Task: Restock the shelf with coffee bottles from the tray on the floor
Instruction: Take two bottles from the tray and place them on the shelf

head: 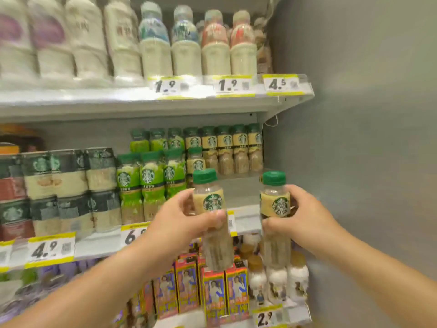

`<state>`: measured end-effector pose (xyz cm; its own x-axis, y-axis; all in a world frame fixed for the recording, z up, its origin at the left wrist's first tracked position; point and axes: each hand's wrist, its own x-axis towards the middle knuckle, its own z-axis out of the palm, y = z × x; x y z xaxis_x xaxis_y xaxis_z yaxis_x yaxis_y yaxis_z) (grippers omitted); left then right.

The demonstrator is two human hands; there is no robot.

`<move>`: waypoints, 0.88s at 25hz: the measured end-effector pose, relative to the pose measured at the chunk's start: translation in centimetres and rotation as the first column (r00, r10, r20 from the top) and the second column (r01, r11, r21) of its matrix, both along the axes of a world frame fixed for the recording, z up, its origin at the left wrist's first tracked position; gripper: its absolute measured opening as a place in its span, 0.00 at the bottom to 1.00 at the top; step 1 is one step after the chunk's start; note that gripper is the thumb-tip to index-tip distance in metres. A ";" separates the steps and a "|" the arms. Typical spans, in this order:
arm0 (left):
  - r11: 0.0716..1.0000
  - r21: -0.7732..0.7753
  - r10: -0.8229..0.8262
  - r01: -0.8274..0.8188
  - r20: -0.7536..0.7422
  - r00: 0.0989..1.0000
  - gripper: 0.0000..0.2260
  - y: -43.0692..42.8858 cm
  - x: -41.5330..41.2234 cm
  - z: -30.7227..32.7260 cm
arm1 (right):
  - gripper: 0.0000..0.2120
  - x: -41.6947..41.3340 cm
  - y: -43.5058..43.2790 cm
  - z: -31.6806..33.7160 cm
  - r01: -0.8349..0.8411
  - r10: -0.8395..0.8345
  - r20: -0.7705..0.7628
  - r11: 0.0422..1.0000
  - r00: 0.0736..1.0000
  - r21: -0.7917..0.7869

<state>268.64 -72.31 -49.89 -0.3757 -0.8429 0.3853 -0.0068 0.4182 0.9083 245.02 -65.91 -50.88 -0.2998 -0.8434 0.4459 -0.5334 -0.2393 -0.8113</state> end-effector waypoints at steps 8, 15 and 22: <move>0.922 -0.021 0.386 -0.387 -0.033 0.922 0.19 -7.5 -7.2 6.8 | 0.21 -2.9 -11.7 7.6 -0.046 0.046 -0.009 0.999 0.999 0.013; 0.836 0.008 0.547 -0.549 0.069 0.834 0.12 -10.2 -10.6 4.0 | 0.22 -3.1 -16.9 4.5 -0.067 0.063 0.109 0.997 0.992 0.033; 0.781 -0.116 0.624 -0.613 0.128 0.771 0.20 -10.3 -11.1 2.7 | 0.21 -3.6 -15.8 2.7 -0.075 0.074 0.041 0.997 0.996 0.035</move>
